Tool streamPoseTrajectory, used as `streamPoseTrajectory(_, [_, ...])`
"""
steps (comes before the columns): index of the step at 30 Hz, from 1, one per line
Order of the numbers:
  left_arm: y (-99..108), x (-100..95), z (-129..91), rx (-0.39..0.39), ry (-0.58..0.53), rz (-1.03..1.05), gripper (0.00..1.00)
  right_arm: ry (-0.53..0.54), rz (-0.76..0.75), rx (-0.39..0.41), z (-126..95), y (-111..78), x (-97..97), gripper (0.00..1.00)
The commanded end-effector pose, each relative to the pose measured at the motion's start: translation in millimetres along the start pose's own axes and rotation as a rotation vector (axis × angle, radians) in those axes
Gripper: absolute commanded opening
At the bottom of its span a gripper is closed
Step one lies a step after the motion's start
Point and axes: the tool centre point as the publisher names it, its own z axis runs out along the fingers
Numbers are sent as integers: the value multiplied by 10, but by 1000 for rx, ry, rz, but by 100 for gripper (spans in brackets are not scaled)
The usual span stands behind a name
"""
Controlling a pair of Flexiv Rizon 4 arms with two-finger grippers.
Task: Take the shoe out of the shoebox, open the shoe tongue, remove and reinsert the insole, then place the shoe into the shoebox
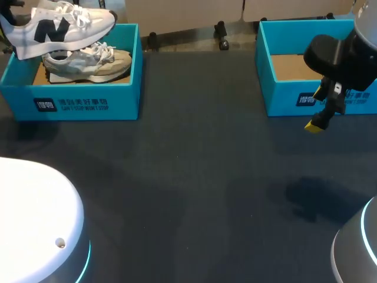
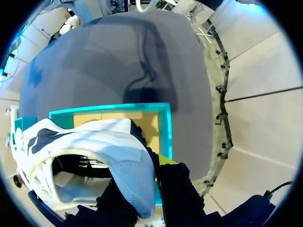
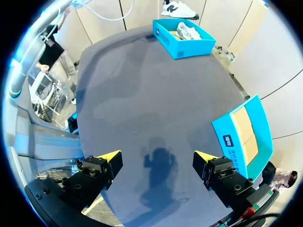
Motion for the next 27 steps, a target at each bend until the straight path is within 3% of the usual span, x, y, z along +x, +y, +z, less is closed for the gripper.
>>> streamPoseTrajectory(1, [-322,-110,-98,-66,26,-40,0,2,1,4,7,20,-9,100])
streamPoseTrajectory(18, [-1009,-660,-157,-52,37,-83,0,2,1,4,7,20,-9,100])
streamPoseTrajectory(27, [-1425,-1054,-217,-47,64,-63,0,2,1,4,7,20,-9,100])
